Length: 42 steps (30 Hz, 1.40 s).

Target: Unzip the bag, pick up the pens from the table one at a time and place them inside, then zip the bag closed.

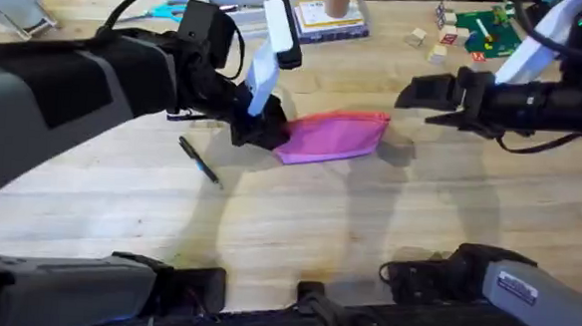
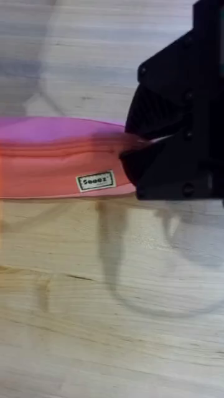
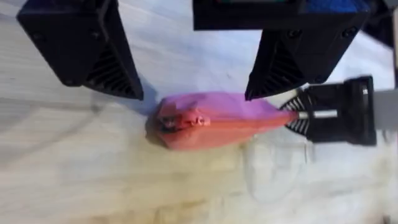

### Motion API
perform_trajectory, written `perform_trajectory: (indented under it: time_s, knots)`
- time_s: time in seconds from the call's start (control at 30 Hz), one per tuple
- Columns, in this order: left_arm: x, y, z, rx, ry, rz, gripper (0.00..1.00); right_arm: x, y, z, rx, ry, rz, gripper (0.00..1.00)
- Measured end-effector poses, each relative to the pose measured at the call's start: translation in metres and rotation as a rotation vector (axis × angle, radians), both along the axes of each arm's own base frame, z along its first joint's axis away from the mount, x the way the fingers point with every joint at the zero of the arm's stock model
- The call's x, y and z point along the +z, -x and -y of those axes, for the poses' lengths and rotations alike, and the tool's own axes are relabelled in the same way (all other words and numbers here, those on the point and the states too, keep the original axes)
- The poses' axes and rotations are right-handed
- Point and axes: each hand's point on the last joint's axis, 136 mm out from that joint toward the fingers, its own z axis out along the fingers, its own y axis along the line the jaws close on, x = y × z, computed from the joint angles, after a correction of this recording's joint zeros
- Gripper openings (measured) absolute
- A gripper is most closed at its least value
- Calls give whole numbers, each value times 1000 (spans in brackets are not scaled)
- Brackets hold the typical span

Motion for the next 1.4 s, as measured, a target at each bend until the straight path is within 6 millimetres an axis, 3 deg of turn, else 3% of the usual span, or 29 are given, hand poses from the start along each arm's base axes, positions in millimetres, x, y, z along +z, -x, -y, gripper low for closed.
perform_trajectory:
  time_s: [0.5, 0.73, 1.03, 1.4]
  knots:
    - [0, 0, 0, 0, 0, 0, 99, -58, -12, -26, 181, -303, -172, 996]
    - [0, 0, 0, 0, 0, 0, 99, -57, -18, -29, 200, -307, -136, 996]
    - [0, 0, 0, 0, 0, 0, 99, -54, -27, -48, 265, -290, -86, 997]
    - [0, 0, 0, 0, 0, 0, 99, -38, -29, -57, 274, -372, -69, 997]
